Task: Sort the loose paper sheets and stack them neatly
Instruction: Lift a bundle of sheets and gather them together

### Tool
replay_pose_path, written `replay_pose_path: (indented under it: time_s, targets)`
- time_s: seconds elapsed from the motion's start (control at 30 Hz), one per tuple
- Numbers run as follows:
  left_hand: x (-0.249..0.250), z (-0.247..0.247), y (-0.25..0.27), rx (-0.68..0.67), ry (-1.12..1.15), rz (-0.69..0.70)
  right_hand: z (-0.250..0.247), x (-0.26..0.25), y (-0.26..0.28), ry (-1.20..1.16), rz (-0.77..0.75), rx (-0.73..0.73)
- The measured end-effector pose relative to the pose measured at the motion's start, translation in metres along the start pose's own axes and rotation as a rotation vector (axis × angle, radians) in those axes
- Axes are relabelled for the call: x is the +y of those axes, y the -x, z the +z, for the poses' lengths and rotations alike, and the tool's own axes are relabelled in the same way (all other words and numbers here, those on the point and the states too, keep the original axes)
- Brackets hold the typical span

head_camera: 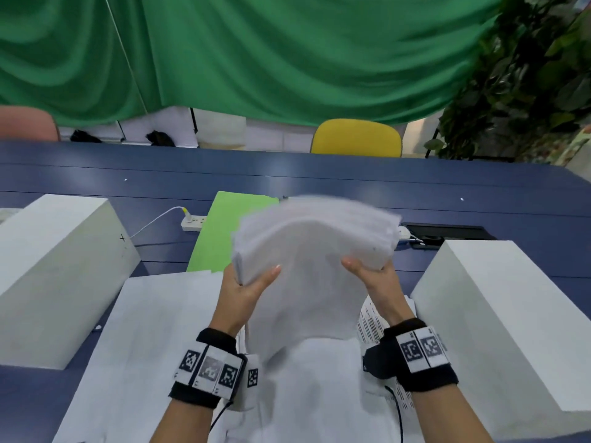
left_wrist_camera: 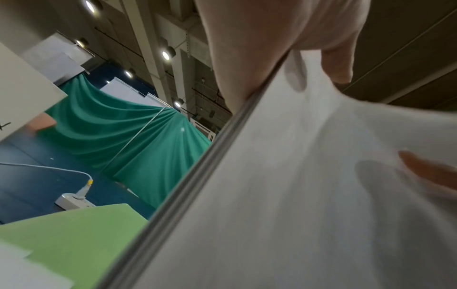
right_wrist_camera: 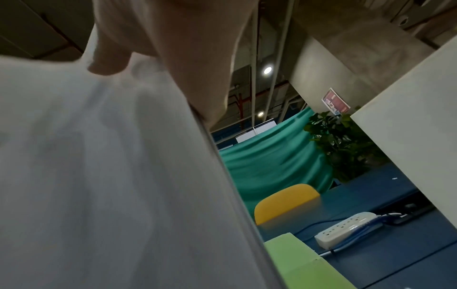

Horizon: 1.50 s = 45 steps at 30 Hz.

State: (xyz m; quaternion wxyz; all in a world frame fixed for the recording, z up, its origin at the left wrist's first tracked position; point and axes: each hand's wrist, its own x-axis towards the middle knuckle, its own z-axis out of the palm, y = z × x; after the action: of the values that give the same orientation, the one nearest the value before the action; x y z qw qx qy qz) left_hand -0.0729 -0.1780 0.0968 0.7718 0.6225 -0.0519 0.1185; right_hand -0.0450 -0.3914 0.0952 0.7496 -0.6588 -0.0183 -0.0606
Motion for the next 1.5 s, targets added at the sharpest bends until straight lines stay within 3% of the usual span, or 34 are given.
replay_pose_path:
  time_s: [0.13, 0.4, 0.5, 0.7, 0.83, 1.0, 1.1, 1.17, 1.23, 1.3, 1.4, 1.5]
  targets:
    - [0.005, -0.016, -0.009, -0.010, 0.031, 0.070, -0.004, -0.006, -0.006, -0.061, -0.029, -0.091]
    - [0.006, -0.021, -0.026, -0.040, -0.019, 0.074, -0.007, -0.008, -0.023, -0.169, -0.051, -0.206]
    - [0.004, -0.013, -0.030, -0.020, -0.038, 0.087, 0.000, -0.008, -0.028, -0.155, -0.019, -0.146]
    - [0.022, -0.010, -0.043, 0.136, -0.048, 0.224, 0.010, -0.030, -0.033, -0.129, -0.141, -0.118]
    - [0.026, -0.014, -0.045, 0.183, -0.161, 0.321, 0.016, -0.037, -0.030, 0.028, -0.214, -0.088]
    - [0.022, -0.006, -0.051, 0.352, -0.145, 0.251, 0.033, -0.032, -0.037, 0.019, -0.205, 0.209]
    - [0.024, -0.004, -0.055, 0.384, -0.154, 0.222, 0.037, -0.031, -0.039, 0.069, -0.183, 0.260]
    - [0.025, -0.004, -0.054, 0.366, -0.121, 0.248, 0.033, -0.031, -0.040, 0.028, -0.199, 0.220]
    - [0.021, -0.008, -0.051, 0.332, -0.074, 0.321, 0.019, -0.023, -0.040, -0.025, -0.208, 0.059]
    - [-0.001, -0.020, -0.041, 0.278, -0.084, 0.373, 0.008, -0.005, -0.036, -0.014, -0.113, -0.049]
    - [-0.051, -0.026, -0.018, 0.224, -0.196, 0.115, 0.011, 0.031, -0.021, 0.083, 0.142, -0.047]
    - [-0.083, -0.024, -0.011, 0.311, -0.246, -0.035, 0.020, 0.046, -0.017, 0.123, 0.208, 0.044]
